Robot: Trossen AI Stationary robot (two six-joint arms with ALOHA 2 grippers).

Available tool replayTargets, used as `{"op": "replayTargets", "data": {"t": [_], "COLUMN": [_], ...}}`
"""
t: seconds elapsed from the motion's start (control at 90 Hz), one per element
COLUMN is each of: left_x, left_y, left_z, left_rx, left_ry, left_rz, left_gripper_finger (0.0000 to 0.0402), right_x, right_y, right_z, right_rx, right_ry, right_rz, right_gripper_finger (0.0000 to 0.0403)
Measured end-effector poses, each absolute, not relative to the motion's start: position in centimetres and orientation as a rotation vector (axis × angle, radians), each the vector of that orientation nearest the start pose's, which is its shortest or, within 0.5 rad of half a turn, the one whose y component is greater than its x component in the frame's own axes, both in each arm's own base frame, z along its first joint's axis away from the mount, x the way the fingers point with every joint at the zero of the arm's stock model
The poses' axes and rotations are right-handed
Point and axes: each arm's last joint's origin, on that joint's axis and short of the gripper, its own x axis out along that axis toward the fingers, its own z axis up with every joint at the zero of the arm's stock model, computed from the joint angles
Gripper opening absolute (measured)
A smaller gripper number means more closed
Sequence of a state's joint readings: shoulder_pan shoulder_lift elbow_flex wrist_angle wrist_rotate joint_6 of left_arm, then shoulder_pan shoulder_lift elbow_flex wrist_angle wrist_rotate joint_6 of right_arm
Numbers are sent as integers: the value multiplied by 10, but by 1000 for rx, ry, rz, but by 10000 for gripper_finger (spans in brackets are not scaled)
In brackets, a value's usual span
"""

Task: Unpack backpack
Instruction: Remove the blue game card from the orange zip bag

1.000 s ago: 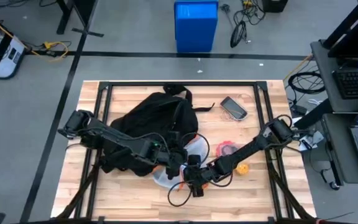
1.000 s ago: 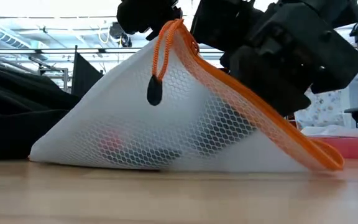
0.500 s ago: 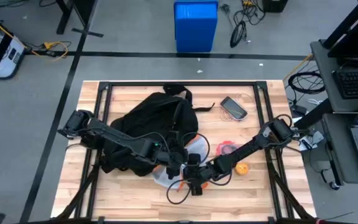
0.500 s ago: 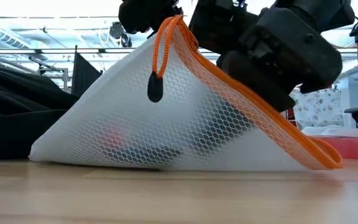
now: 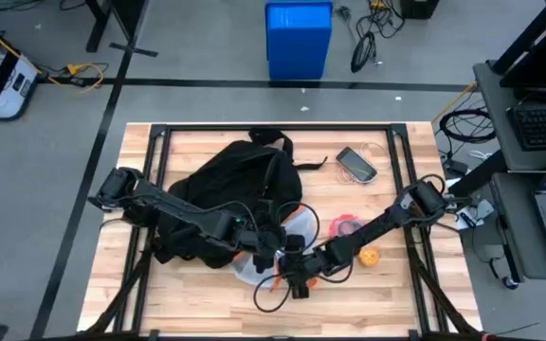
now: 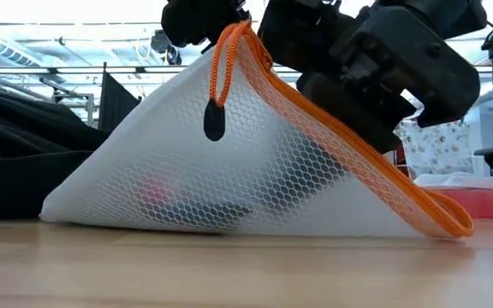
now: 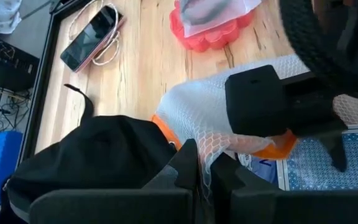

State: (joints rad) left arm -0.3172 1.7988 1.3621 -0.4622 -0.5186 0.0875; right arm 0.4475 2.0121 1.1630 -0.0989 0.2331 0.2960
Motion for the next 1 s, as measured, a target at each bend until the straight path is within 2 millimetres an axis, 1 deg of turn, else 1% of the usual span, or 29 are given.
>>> {"op": "replayTargets", "data": {"t": [0.111, 0.2, 0.289, 0.411, 0.544, 0.9, 1.0], "left_x": [370, 370, 370, 370, 370, 371, 371], "left_y": [-105, -105, -105, -105, -105, -104, -101], "left_z": [239, 239, 238, 239, 239, 239, 238], "left_rx": [447, 447, 447, 447, 446, 444, 441], "left_ry": [836, 836, 837, 836, 836, 837, 839], "left_rz": [154, 154, 154, 154, 155, 158, 164], "left_gripper_finger": [0, 0, 0, 0, 0, 0, 0], "right_x": [365, 368, 367, 366, 365, 365, 365], "right_y": [171, 176, 180, 185, 189, 189, 188], "right_z": [129, 138, 145, 153, 154, 156, 162], "right_rx": [-66, -82, -95, -101, -105, -107, -100], "right_ry": [907, 949, 998, 1032, 1030, 1022, 1008], "right_rz": [79, 89, 92, 85, 86, 85, 86], "right_gripper_finger": [180, 169, 161, 160, 160, 160, 160]}}
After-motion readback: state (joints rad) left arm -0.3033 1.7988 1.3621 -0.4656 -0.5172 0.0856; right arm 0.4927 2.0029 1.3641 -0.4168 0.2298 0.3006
